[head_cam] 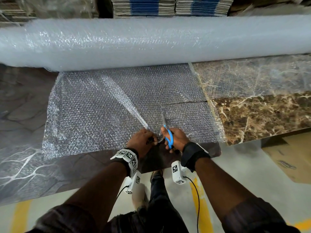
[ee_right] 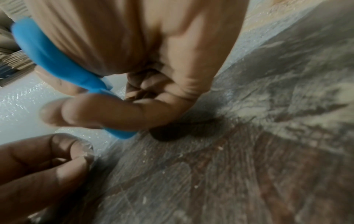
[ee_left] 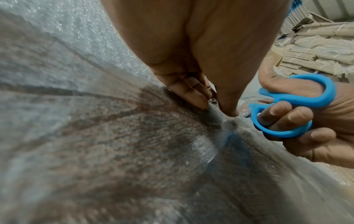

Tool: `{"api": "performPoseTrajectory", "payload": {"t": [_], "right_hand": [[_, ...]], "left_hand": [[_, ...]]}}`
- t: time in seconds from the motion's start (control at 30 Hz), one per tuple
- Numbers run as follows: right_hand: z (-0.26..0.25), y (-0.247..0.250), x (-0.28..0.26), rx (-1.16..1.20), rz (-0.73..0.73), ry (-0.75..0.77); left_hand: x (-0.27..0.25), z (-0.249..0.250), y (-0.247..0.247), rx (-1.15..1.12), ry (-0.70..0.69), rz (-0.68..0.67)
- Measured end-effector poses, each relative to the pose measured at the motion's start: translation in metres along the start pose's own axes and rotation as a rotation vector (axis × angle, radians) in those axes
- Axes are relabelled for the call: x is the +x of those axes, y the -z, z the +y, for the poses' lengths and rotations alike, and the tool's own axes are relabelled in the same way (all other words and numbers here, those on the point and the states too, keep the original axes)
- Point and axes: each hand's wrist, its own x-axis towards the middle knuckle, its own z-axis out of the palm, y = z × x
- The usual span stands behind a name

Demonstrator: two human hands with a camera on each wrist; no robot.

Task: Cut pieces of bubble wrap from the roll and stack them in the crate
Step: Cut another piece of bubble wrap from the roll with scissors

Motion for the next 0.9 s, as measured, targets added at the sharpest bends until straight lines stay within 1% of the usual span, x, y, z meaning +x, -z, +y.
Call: {"api": "performPoseTrajectory", "payload": {"t": [0.1, 0.23, 0.37, 0.6, 0.77, 0.9], "right_hand": [[0.001, 0.0, -0.003, 0.019, -0.014, 0.013], [-0.001, 0.002, -0.007, 0.069, -0.069, -0.061], [-0.007, 0.005, -0.007, 0.057, -0.105, -0.05], [-0.028, 0.01, 0.004, 0.02, -0.101, -0.033], [-0.034, 0.009, 0.007, 0.012, -0.102, -0.046], [-0.036, 0.008, 0.012, 0.004, -0.089, -0.027]], "left_hand": [[-0.001, 0.002, 0.001, -0.003, 0.001, -0.003], [-0.003, 0.006, 0.004, 0.011, -0.01, 0.009], [-0.004, 0.006, 0.004, -0.017, -0.01, 0.019], [-0.005, 0.006, 0.004, -0.007, 0.005, 0.009], [-0.005, 0.006, 0.003, 0.0, 0.001, 0.012], [-0.004, 0.004, 0.004, -0.016, 0.008, 0.019]]}}
